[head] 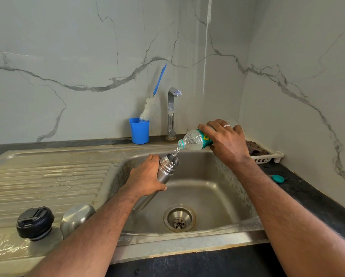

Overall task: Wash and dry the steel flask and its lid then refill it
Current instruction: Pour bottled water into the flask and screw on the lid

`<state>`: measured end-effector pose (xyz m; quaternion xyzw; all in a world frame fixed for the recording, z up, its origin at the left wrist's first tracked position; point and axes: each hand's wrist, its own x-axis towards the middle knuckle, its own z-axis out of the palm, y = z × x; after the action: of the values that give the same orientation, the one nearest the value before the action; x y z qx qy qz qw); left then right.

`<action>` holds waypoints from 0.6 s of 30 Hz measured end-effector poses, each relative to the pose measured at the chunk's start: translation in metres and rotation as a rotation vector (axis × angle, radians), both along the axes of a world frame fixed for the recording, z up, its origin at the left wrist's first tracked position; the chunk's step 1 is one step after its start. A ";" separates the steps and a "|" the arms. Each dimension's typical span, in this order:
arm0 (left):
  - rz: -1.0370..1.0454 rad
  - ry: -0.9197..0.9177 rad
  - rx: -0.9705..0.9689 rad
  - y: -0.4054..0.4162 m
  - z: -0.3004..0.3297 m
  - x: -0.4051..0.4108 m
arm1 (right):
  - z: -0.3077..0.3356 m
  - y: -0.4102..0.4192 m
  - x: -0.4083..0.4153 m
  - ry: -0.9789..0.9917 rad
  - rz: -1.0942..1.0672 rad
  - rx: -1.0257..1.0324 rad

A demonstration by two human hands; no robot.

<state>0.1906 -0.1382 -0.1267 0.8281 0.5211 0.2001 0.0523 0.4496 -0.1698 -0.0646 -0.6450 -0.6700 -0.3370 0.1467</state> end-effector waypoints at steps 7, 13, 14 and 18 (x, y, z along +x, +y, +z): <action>-0.001 0.004 -0.003 0.001 0.000 0.001 | 0.001 -0.001 0.000 0.005 0.003 0.006; -0.004 0.006 0.000 0.001 -0.001 0.000 | 0.001 -0.001 0.000 0.006 0.006 0.000; -0.004 0.008 0.000 0.001 -0.001 0.001 | 0.001 -0.001 0.000 0.006 0.007 -0.001; -0.005 0.008 -0.002 0.001 -0.001 0.001 | 0.002 -0.001 0.000 0.001 0.011 0.002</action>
<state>0.1914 -0.1368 -0.1279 0.8301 0.5196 0.1959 0.0516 0.4495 -0.1712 -0.0630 -0.6415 -0.6730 -0.3365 0.1493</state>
